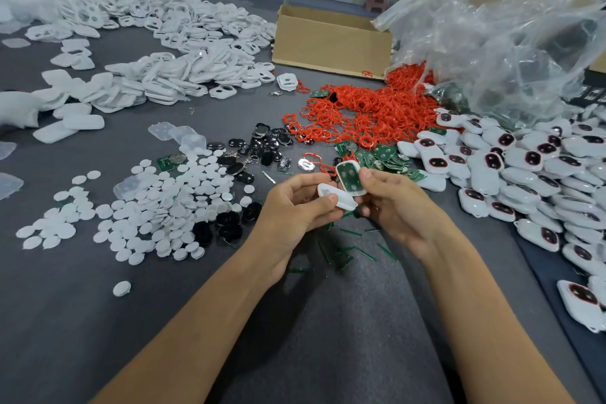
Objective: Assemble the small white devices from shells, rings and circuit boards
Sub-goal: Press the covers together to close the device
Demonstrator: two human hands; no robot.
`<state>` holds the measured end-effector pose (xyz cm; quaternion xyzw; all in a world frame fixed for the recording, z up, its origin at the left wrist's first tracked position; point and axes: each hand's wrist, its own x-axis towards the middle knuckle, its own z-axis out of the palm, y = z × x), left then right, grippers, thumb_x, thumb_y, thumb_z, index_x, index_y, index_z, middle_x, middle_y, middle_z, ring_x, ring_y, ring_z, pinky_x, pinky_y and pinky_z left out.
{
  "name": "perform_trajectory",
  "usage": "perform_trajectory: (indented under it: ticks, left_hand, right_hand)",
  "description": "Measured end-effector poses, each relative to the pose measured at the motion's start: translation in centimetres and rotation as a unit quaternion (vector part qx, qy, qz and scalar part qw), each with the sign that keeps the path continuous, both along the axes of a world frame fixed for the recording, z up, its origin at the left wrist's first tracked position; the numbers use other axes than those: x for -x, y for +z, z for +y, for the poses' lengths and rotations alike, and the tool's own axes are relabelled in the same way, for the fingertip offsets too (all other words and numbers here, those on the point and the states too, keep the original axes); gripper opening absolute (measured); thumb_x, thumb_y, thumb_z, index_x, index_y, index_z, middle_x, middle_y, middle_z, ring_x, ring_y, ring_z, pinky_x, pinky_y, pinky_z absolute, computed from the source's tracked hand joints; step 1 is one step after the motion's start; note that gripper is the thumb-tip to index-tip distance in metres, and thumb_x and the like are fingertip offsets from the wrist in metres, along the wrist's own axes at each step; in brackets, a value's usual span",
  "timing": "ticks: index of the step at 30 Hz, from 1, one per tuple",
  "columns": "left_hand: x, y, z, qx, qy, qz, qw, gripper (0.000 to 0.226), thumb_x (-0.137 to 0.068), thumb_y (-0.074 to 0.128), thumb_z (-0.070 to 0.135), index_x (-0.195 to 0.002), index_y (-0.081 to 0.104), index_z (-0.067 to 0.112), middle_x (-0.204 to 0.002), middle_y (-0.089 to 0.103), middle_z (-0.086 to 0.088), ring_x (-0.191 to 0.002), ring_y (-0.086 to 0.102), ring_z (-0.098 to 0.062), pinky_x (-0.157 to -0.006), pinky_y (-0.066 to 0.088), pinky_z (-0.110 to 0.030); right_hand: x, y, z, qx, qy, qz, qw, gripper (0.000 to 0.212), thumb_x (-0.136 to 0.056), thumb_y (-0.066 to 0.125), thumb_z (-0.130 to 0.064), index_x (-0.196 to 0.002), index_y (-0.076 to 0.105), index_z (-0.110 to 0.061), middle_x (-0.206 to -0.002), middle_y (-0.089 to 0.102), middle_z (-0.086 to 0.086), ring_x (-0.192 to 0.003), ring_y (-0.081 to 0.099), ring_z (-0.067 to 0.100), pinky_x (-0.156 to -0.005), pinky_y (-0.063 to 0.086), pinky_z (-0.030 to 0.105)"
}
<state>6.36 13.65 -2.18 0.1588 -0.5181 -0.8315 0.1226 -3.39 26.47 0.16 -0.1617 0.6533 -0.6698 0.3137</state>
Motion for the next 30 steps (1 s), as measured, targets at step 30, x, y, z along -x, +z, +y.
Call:
perform_trajectory:
  ticks: [30]
  left_hand:
    - [-0.13, 0.18, 0.16, 0.033, 0.011, -0.003, 0.999, 0.023, -0.088, 0.061, -0.009, -0.105, 0.069, 0.003, -0.102, 0.071, -0.018, -0.084, 0.072, -0.016, -0.076, 0.059, -0.023]
  right_hand:
    - [-0.30, 0.01, 0.00, -0.032, 0.030, 0.095, 0.995, 0.025, -0.092, 0.054, -0.013, -0.113, 0.066, -0.005, -0.086, 0.058, 0.008, -0.066, 0.044, 0.008, -0.057, 0.037, 0.017]
